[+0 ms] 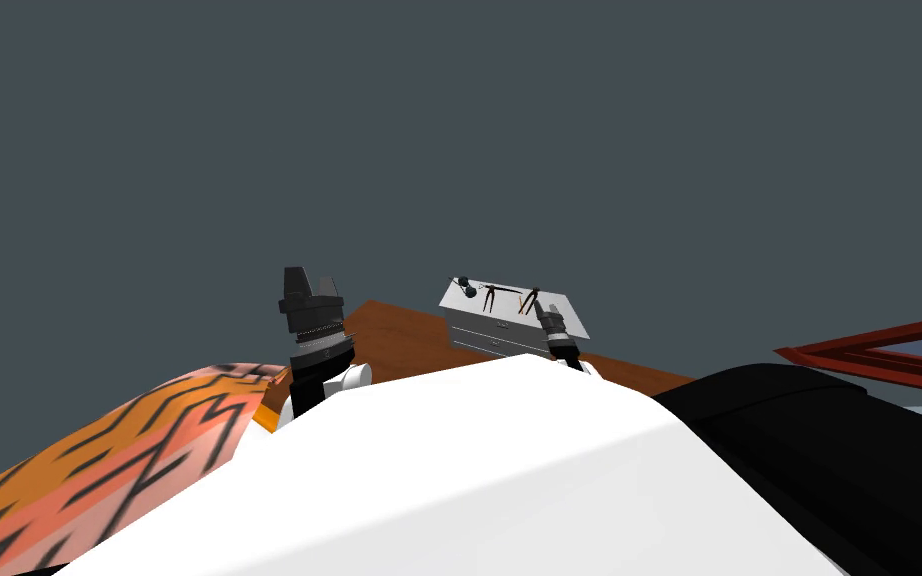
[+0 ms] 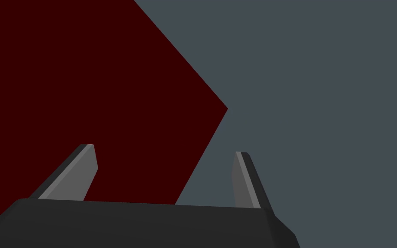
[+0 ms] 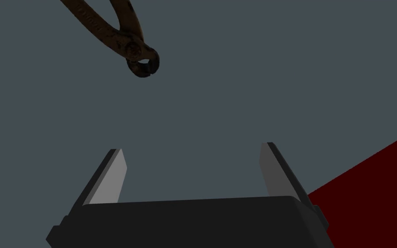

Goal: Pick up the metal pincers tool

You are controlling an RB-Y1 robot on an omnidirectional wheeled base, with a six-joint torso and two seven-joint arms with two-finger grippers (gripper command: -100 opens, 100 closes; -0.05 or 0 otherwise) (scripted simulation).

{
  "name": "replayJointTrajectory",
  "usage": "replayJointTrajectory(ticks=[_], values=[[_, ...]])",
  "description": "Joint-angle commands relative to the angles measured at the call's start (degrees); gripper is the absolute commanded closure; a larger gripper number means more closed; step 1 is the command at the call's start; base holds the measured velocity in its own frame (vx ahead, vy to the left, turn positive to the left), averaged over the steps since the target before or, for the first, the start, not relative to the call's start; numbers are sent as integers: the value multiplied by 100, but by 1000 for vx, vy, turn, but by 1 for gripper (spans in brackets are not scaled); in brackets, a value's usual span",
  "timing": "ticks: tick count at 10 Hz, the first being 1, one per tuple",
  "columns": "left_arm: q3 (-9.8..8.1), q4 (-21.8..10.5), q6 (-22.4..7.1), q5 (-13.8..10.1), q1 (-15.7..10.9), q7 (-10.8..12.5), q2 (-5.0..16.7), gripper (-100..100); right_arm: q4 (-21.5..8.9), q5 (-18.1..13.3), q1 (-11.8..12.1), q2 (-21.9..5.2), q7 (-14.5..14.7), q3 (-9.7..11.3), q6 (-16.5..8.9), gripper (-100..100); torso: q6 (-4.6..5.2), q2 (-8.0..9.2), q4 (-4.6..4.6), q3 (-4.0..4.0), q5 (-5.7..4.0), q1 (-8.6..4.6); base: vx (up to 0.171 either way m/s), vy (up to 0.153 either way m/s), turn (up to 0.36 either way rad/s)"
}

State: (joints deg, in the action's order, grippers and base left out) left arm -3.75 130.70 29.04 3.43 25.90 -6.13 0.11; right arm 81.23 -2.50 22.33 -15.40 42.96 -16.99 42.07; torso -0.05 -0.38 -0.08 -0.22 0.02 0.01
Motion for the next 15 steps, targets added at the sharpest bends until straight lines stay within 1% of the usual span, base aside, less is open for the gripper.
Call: replayJointTrajectory(ticks=[1, 3, 4, 5, 8, 9, 13, 14, 15], values=[[0, 0, 0, 0, 0, 0, 0, 0, -286, -52, 0, -86, 286, -62, -63, -100, 0, 0, 0, 0, 0, 0, 101, 54, 0], [0, 0, 0, 0, 0, 0, 0, 0, -338, -52, 0, -86, 321, -62, -63, -100, 0, -8, -2, -5, 2, 7, 71, 31, -3], [0, 0, 0, 0, 0, 0, 0, 0, -521, -89, -29, -148, 519, -100, -96, -100, 0, 3, 0, 1, 1, -2, 71, 13, 4], [0, 0, 0, 0, 0, 0, 0, 0, -570, -89, -29, -148, 519, -100, -96, -100, 0, 0, 0, 0, 0, -5, 67, 19, 3], [0, 0, 0, 0, 0, 0, 0, 0, -1201, -190, -110, -349, 1019, -202, -190, -100, 0, -8, -2, -4, 2, 6, 102, 47, 3], [0, 0, 0, 0, 1, 0, 0, 0, -1201, -190, -110, -349, 1059, -202, -190, -100, 0, -20, -4, -11, 3, 11, 100, 34, -3], [0, 0, 0, 0, 0, 0, 0, 0, -1830, -288, -195, -589, 1604, -311, -273, -100, 0, -10, -2, -6, 1, 1, 94, 26, 0], [0, 0, 0, 0, 0, 0, 0, 0, -1830, -288, -195, -589, 1604, -311, -273, -100, 0, -12, -3, -8, 2, 3, 62, 31, -3], [0, 0, 0, 0, 0, 0, 0, 0, -1941, -304, -211, -638, 1701, -332, -285, -100, 0, 0, -1, -1, 2, 2, 36, 24, -4]])
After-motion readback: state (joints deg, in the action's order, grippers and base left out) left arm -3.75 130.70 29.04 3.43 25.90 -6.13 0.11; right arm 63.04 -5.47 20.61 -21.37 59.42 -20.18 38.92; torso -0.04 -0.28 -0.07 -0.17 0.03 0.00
